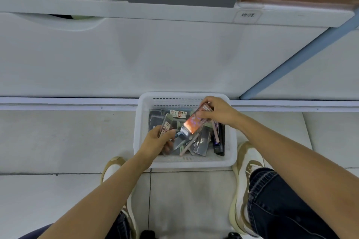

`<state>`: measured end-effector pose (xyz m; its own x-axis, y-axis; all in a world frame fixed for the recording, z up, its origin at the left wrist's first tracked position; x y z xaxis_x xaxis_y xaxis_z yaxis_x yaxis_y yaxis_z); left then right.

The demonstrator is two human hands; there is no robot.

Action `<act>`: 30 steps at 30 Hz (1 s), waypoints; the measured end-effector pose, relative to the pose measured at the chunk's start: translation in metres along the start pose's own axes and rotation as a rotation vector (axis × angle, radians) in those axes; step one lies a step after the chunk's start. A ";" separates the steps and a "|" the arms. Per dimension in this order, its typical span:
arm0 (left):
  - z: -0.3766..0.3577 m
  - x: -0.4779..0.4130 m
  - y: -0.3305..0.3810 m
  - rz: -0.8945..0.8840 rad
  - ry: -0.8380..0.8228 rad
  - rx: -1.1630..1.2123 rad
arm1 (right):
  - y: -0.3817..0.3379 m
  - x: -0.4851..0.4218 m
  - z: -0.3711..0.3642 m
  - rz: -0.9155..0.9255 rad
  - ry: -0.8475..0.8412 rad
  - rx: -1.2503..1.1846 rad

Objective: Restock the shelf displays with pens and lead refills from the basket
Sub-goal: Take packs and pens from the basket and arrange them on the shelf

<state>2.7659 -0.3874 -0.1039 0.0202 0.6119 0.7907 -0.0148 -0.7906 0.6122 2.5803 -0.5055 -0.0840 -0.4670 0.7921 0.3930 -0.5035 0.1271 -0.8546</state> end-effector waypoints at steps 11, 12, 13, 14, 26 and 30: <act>0.028 0.053 0.086 -0.298 0.153 0.212 | -0.095 0.030 -0.016 0.179 -0.122 -0.112; 0.027 0.062 0.098 -0.331 0.147 0.183 | -0.110 0.034 -0.015 0.220 -0.127 -0.096; 0.025 0.072 0.110 -0.366 0.136 0.164 | -0.126 0.039 -0.015 0.261 -0.138 -0.087; 0.023 0.082 0.122 -0.405 0.128 0.157 | -0.142 0.044 -0.016 0.302 -0.158 -0.079; -0.002 0.231 0.248 -0.802 0.069 0.034 | -0.317 0.133 0.061 0.729 0.102 0.025; -0.012 0.281 0.292 -0.922 0.018 -0.011 | -0.372 0.168 0.096 0.818 0.202 0.150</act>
<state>2.7553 -0.4457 0.2970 0.0133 0.9999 -0.0098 -0.0104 0.0100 0.9999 2.6187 -0.4768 0.3325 -0.5943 0.6929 -0.4083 -0.1614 -0.6001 -0.7835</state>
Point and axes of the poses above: each hand's wrist, its own x-axis away from the middle knuckle, its own z-axis out of the back of the hand, y = z × x, the point moved 9 cm from there along -x, towards the middle knuckle, and after that the axes turned 11 degrees about z, right-handed, at the moved point
